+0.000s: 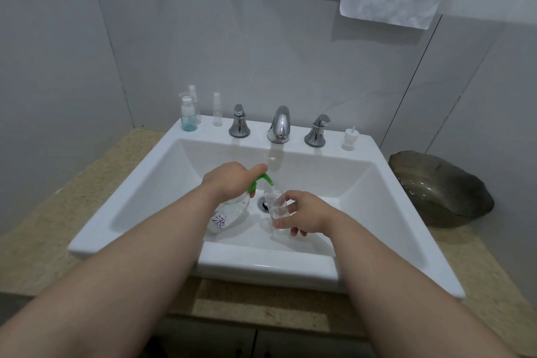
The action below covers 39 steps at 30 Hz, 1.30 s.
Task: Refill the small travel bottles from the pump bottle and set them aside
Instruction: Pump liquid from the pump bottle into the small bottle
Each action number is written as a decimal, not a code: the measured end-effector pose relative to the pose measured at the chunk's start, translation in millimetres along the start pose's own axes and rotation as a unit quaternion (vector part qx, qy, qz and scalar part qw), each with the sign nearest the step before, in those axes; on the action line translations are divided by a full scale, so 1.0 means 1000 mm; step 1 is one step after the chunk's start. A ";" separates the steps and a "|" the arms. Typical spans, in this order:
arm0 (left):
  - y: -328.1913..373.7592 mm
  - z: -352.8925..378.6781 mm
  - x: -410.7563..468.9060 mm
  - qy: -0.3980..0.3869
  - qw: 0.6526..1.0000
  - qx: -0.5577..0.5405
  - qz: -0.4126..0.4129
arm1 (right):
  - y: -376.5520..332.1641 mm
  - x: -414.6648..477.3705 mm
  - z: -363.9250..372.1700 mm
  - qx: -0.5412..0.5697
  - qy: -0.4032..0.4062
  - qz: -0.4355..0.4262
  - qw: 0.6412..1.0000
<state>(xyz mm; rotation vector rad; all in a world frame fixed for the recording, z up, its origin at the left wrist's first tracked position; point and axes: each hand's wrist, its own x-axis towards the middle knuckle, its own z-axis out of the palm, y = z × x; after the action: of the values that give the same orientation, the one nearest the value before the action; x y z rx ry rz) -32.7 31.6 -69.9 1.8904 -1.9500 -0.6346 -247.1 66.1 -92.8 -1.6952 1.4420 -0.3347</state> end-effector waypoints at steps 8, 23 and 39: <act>0.000 0.003 0.003 -0.006 1.000 0.002 0.004 | -0.002 -0.001 0.000 0.003 -0.005 0.003 1.000; 0.001 0.003 -0.001 0.002 1.000 0.026 0.005 | -0.003 -0.003 -0.001 -0.006 -0.004 0.007 1.000; -0.003 0.003 0.000 -0.003 1.000 -0.004 0.004 | -0.002 -0.003 0.001 -0.009 0.003 0.014 1.000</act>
<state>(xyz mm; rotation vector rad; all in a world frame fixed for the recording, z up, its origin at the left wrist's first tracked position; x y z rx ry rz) -32.1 31.4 -73.6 1.8759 -1.9548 -0.6450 -245.9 68.8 -90.8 -1.6889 1.4754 -0.3128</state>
